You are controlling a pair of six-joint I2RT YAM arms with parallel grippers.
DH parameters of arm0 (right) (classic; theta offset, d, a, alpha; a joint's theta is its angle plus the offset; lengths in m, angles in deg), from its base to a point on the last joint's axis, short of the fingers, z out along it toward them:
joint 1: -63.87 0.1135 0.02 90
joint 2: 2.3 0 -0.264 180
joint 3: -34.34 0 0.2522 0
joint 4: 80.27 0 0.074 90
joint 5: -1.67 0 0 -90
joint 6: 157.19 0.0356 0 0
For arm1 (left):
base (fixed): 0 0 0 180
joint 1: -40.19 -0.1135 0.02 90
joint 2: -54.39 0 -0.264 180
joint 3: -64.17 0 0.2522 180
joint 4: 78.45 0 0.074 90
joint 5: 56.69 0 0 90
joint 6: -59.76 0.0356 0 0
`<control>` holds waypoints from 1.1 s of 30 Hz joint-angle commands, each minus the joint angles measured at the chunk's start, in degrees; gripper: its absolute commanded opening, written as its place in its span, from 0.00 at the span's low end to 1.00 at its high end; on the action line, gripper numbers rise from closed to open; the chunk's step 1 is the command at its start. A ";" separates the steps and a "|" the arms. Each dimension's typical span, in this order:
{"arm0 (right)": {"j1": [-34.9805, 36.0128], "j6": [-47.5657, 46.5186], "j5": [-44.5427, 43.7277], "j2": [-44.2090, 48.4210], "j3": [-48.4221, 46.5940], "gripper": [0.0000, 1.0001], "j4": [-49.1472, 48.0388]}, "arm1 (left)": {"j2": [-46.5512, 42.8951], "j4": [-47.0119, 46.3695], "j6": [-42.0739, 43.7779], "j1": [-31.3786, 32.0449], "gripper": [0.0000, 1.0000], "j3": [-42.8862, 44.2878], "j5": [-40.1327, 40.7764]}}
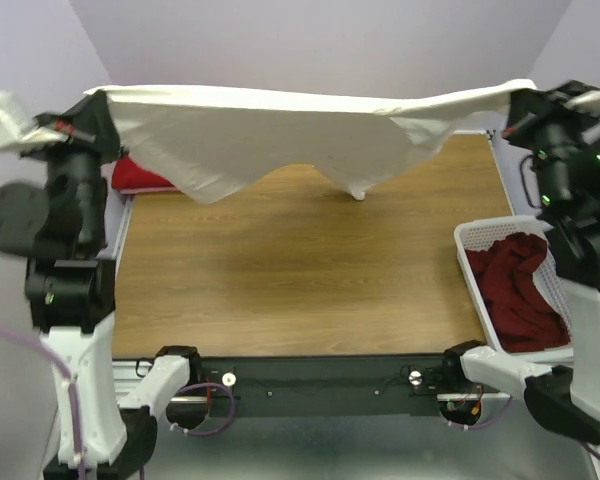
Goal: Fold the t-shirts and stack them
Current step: Flatten the tshirt out
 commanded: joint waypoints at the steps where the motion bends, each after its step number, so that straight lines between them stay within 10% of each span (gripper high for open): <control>1: -0.09 -5.07 4.01 5.89 -3.69 0.01 0.30 | -5.20 -0.73 2.06 -0.18 0.00 1.81 -2.32; 13: -0.09 -10.71 6.75 6.97 -10.29 0.01 0.48 | -8.20 0.24 3.82 0.87 0.00 1.30 -3.38; 26: -0.09 -11.67 -0.80 -5.76 32.58 0.01 -18.31 | 5.49 -16.34 0.83 0.87 0.00 -37.18 -4.35; 33: -3.42 -10.63 0.68 -22.20 41.75 0.01 -33.88 | 31.20 -22.79 0.83 0.79 0.00 -35.56 -2.41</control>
